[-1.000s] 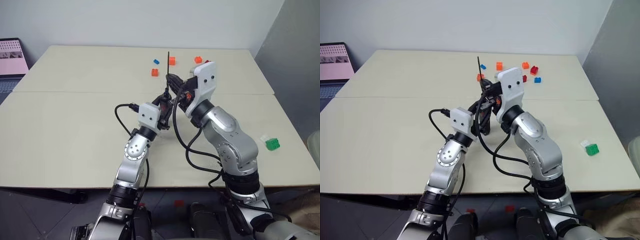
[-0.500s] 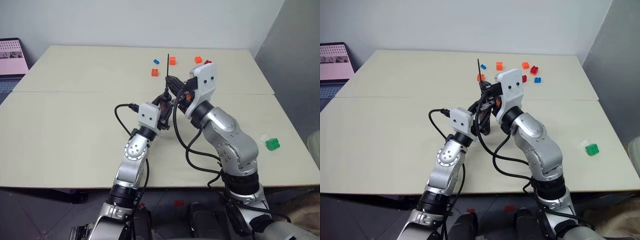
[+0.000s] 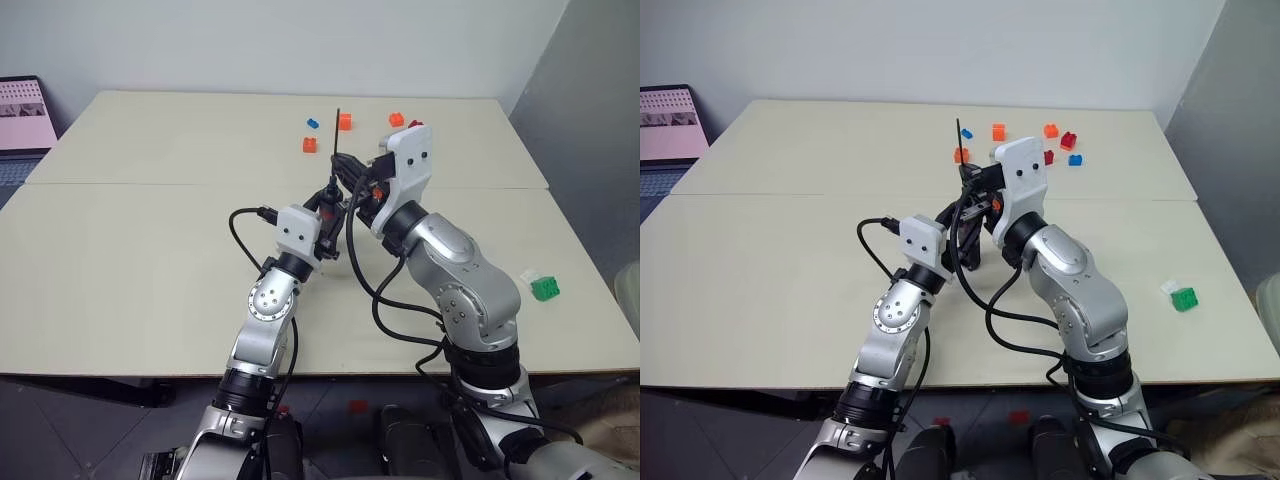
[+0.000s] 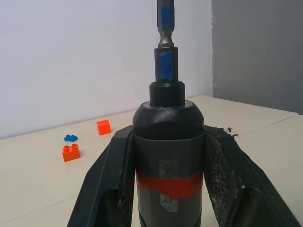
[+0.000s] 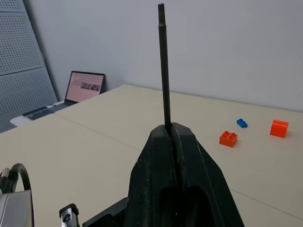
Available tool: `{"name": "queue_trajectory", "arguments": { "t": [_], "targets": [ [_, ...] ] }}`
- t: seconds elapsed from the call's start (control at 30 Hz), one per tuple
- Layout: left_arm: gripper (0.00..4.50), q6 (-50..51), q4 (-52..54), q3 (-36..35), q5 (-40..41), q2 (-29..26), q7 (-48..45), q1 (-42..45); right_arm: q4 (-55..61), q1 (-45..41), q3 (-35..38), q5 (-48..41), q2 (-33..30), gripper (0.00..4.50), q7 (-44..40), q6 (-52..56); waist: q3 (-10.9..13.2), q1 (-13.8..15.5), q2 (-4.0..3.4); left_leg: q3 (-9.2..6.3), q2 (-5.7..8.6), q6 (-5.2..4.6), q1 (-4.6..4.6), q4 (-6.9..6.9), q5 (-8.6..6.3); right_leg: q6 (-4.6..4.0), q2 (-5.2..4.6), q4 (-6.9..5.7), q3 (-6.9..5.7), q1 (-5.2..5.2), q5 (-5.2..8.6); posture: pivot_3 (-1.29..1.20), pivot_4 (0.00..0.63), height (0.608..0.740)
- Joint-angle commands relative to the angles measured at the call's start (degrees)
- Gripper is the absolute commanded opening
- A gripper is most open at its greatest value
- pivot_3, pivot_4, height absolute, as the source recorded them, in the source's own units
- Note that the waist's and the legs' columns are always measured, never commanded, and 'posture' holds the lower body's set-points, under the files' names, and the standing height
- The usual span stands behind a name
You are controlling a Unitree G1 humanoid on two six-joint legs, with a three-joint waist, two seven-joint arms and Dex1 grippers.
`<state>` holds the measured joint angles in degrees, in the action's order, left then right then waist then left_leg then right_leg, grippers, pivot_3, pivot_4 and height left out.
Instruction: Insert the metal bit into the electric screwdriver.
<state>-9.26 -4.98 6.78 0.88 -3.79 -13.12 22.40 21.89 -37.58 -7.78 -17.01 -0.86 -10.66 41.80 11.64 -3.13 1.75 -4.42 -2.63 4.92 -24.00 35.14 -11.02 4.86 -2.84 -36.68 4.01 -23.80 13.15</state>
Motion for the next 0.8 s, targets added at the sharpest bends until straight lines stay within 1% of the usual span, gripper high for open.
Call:
{"name": "queue_trajectory", "arguments": {
  "t": [0.03, 0.13, 0.23, 0.3, 0.33, 0.43, 0.47, 0.53, 0.57, 0.6, 0.63, 0.67, 0.7, 0.73, 0.77, 0.8],
  "targets": [
    [1.64, -0.9, 1.3, 0.2, -0.6, 0.0, 0.0, 0.0, 1.2, -1.2, 0.0, -1.2, 0.1, 0.0, -0.9, 1.0, 0.0, 0.0, 0.0, 0.0, 0.0, 0.0, 0.0, 0.0, 0.0, 0.0, 0.0, 0.0, 0.0, 0.0, 0.0, 0.0, 0.15, 0.74],
    [1.64, -1.0, 1.2, 0.2, -0.6, 0.0, 0.0, 0.1, 1.3, -1.4, 0.5, -1.6, 0.3, 0.0, -1.0, 1.3, 0.0, 0.0, 0.0, 0.0, 0.0, 0.0, 0.0, 0.0, 0.0, 0.0, 0.0, 0.0, 0.0, 0.0, 0.0, 0.0, 0.15, 0.74],
    [1.64, -1.0, 1.2, 0.2, -0.6, 0.0, 0.0, 0.1, 1.5, -1.4, 1.1, -1.7, 0.5, 0.57, -0.9, 1.5, 0.0, 0.0, 0.0, 0.0, 0.0, 0.0, 0.0, -0.01, 0.0, 0.0, 0.0, 0.01, 0.0, -0.01, 0.0, 0.0, 0.15, 0.74],
    [1.64, -1.0, 1.2, 0.2, -0.6, 0.0, 0.0, 0.1, 1.5, -1.5, 1.4, -1.9, 0.6, 1.01, -1.0, 1.6, 0.0, 0.0, 0.0, 0.0, 0.0, 0.0, -0.03, -0.03, 0.0, 0.0, 0.0, 0.0, 0.0, -0.04, 0.0, 0.0, 0.15, 0.74],
    [1.64, -1.0, 1.2, 0.2, -0.6, 0.0, 0.0, 0.2, 1.5, -1.5, 1.5, -1.9, 0.6, 1.33, -1.0, 1.5, 0.0, 0.0, 0.0, 0.0, 0.0, 0.0, -0.03, -0.04, 0.0, -0.01, 0.0, 0.01, 0.0, -0.04, 0.01, 0.0, 0.15, 0.74],
    [1.64, -0.9, 1.2, 0.1, -0.5, -0.1, -0.1, 0.2, 1.3, -1.9, 1.9, -2.0, 0.7, 1.97, -0.7, 1.1, 0.0, 0.0, 0.0, 0.0, 0.0, 0.0, -0.03, -0.08, 0.0, -0.02, 0.0, 0.04, 0.0, -0.05, 0.01, 0.0, 0.15, 0.74],
    [1.64, -0.8, 1.2, 0.1, -0.5, -0.1, -0.1, 0.2, 1.2, -2.0, 2.0, -2.1, 0.7, 2.05, -0.7, 1.0, 0.0, 0.0, 0.0, 0.0, 0.0, 0.0, -0.03, -0.1, 0.0, -0.02, 0.0, 0.04, 0.0, -0.05, 0.02, 0.0, 0.15, 0.74],
    [1.64, -0.8, 1.3, 0.1, -0.4, -0.1, -0.1, 0.2, 1.2, -2.0, 2.3, -2.1, 0.6, 2.62, -0.7, 0.8, 0.0, 0.0, 0.0, 0.0, 0.0, 0.0, -0.03, -0.1, 0.0, -0.03, 0.0, 0.04, 0.0, -0.06, 0.02, 0.0, 0.15, 0.74],
    [1.64, -0.7, 1.3, 0.1, -0.4, -0.2, -0.1, 0.2, 1.2, -2.1, 2.4, -2.2, 0.6, 2.72, -0.7, 0.8, 0.0, 0.0, 0.0, 0.0, 0.0, 0.0, -0.03, -0.1, 0.0, -0.03, 0.0, 0.04, 0.0, -0.06, 0.02, 0.0, 0.15, 0.74],
    [1.64, -0.7, 1.3, 0.0, -0.4, -0.1, -0.2, 0.3, 1.2, -2.1, 2.8, -2.4, 0.5, 3.09, -0.9, 0.6, 0.0, 0.0, 0.0, 0.0, 0.0, 0.0, -0.03, -0.1, 0.0, -0.03, 0.0, 0.04, 0.0, -0.06, 0.02, 0.0, 0.15, 0.74],
    [1.64, -0.6, 1.4, 0.0, -0.3, -0.1, -0.2, 0.3, 1.2, -2.2, 3.0, -2.6, 0.5, 3.18, -1.0, 0.6, 0.0, 0.0, 0.0, 0.0, 0.0, 0.0, -0.03, -0.1, 0.0, -0.03, 0.0, 0.04, 0.0, -0.06, 0.02, 0.0, 0.15, 0.74],
    [1.64, -0.6, 1.4, 0.0, -0.2, -0.1, -0.3, 0.3, 1.4, -2.3, 3.9, -3.3, 0.3, 3.53, -1.2, 0.6, 0.0, 0.0, 0.0, 0.0, 0.0, 0.0, -0.03, -0.1, 0.0, -0.03, 0.0, 0.04, 0.0, -0.06, 0.02, 0.0, 0.15, 0.74],
    [1.64, -0.5, 1.5, 0.0, -0.2, -0.2, -0.3, 0.4, 1.5, -2.4, 4.5, -3.8, 0.1, 3.76, -1.4, 0.6, 0.0, 0.0, 0.0, 0.0, 0.0, 0.0, -0.03, -0.1, 0.0, -0.03, 0.0, 0.04, 0.0, -0.06, 0.02, 0.0, 0.15, 0.74],
    [1.64, -0.4, 1.7, 0.0, -0.1, -0.2, -0.4, 0.5, 1.7, -2.4, 5.8, -4.5, -0.9, 3.87, -1.9, 0.8, 0.0, 0.0, 0.0, 0.0, 0.0, 0.0, -0.03, -0.1, 0.0, -0.03, 0.0, 0.04, 0.0, -0.06, 0.02, 0.0, 0.15, 0.74],
    [1.64, -0.3, 1.8, 0.0, 0.0, -0.3, -0.6, 0.6, 2.0, -2.4, 7.2, -5.4, -1.9, 4.22, -2.6, 1.3, 0.0, 0.0, 0.0, 0.0, 0.0, 0.0, -0.03, -0.1, 0.0, -0.03, 0.0, 0.04, -0.01, -0.06, 0.02, 0.0, 0.15, 0.74],
    [1.64, -0.3, 1.9, 0.0, 0.0, -0.4, -0.8, 0.7, 2.1, -2.5, 7.9, -5.9, -2.6, 4.38, -3.0, 1.6, 0.0, 0.0, 0.0, 0.0, 0.0, 0.0, -0.03, -0.1, 0.0, -0.03, 0.0, 0.04, -0.01, -0.06, 0.02, 0.0, 0.15, 0.74]
  ]
}}
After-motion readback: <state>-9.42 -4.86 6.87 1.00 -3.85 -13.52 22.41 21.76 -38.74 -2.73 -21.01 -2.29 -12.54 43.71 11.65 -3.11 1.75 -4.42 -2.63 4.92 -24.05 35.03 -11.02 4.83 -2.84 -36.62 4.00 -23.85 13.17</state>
